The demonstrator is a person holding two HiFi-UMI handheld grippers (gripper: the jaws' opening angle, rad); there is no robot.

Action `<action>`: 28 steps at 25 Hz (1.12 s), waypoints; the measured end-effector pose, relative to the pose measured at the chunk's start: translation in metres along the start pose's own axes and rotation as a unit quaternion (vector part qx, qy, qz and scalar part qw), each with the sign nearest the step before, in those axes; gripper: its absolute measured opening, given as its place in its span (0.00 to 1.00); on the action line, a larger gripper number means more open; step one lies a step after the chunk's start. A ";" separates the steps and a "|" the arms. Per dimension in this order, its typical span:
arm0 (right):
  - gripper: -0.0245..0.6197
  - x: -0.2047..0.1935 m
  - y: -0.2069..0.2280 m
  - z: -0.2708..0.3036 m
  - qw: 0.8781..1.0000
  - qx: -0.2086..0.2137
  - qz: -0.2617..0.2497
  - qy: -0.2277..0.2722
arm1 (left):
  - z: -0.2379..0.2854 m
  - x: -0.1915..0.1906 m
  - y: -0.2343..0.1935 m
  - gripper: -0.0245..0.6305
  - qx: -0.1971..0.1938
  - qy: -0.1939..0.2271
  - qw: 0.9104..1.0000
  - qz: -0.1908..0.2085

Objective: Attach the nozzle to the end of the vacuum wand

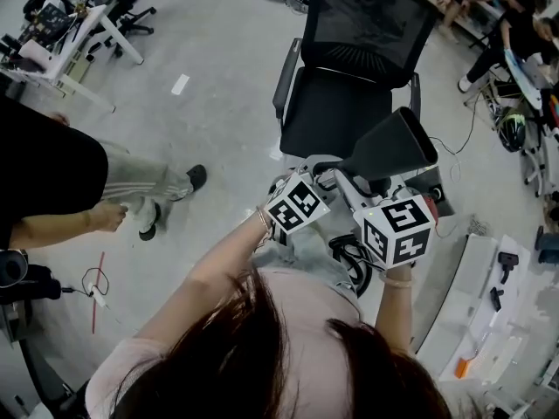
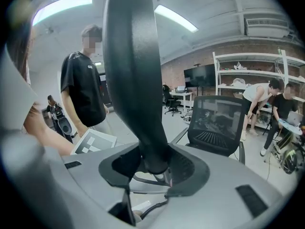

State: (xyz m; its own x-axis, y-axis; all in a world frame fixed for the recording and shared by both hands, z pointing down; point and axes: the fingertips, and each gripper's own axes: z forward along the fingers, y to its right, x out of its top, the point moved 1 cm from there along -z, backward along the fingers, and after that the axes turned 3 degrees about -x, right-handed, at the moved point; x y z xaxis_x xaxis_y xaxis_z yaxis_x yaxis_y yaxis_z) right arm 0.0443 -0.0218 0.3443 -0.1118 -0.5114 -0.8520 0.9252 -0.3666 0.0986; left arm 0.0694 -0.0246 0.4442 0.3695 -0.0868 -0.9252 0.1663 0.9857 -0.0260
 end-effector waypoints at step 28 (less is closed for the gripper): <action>0.32 -0.001 -0.052 0.004 0.991 -0.112 -0.010 0.066 | -0.046 -0.016 0.008 0.27 0.020 0.002 1.000 0.002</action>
State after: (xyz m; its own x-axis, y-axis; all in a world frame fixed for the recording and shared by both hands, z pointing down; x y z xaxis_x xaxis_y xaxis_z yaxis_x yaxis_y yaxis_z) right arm -0.0048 -0.0051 0.3424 -0.0955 -0.3951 -0.9137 0.9824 -0.1856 -0.0224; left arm 0.0222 -0.0088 0.4415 0.3659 -0.0817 -0.9270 0.2020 0.9794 -0.0066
